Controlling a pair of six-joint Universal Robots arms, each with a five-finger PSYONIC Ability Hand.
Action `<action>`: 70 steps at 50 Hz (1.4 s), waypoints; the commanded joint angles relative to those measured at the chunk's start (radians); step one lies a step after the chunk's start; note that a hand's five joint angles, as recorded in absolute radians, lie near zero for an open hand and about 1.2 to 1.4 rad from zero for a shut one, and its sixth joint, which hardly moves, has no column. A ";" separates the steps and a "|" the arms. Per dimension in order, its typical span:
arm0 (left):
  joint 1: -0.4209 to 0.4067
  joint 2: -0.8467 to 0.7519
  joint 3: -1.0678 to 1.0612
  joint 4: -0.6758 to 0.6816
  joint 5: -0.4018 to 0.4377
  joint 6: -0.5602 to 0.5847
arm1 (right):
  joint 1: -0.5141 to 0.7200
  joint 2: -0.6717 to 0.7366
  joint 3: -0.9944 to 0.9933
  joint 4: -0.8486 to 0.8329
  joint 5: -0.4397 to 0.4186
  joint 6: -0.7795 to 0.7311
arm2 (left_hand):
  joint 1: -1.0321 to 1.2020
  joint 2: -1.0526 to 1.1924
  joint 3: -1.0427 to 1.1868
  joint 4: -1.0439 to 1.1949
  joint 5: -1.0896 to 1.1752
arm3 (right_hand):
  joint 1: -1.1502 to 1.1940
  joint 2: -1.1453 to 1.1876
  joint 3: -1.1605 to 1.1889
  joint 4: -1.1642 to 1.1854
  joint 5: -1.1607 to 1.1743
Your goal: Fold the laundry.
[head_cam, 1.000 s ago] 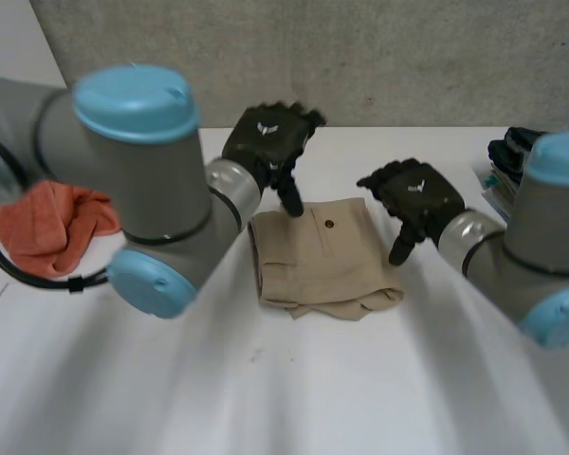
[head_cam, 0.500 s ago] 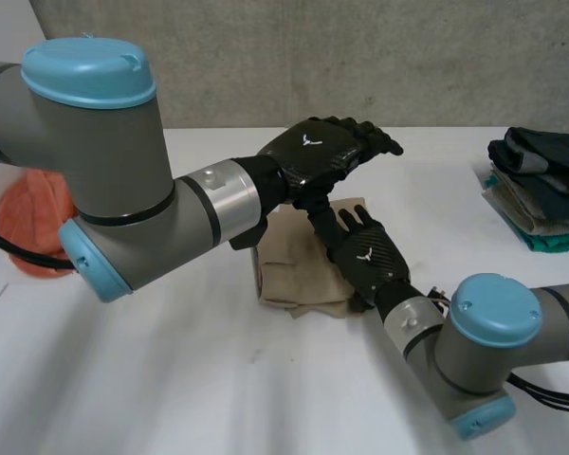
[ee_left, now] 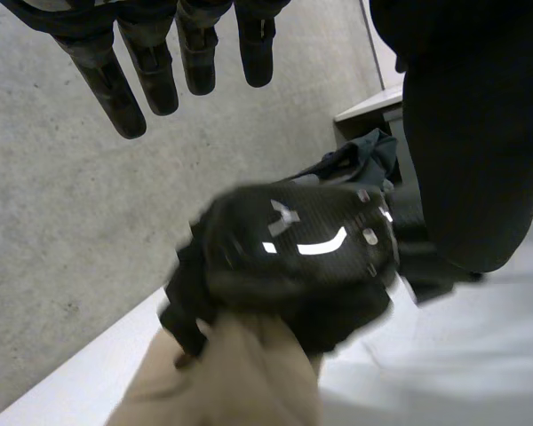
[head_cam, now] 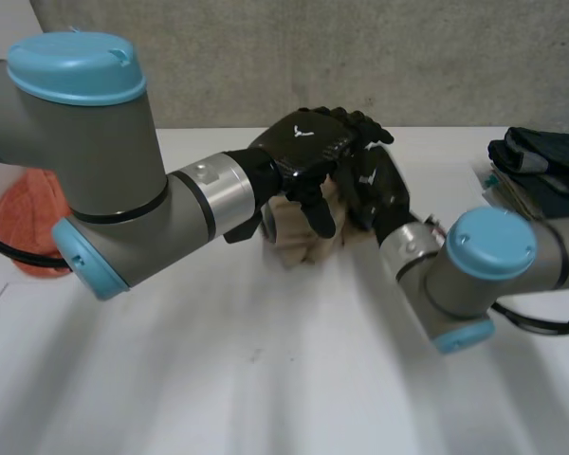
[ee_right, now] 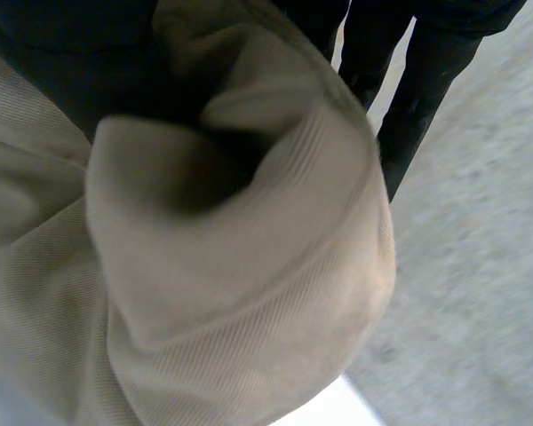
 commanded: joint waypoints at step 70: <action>-0.034 0.155 -0.085 0.074 -0.038 -0.016 | -1.058 -0.254 -0.227 0.390 -0.181 0.013 | 0.010 0.009 0.004 0.010 -0.008 | -0.821 -0.969 -0.979 -1.004 -0.898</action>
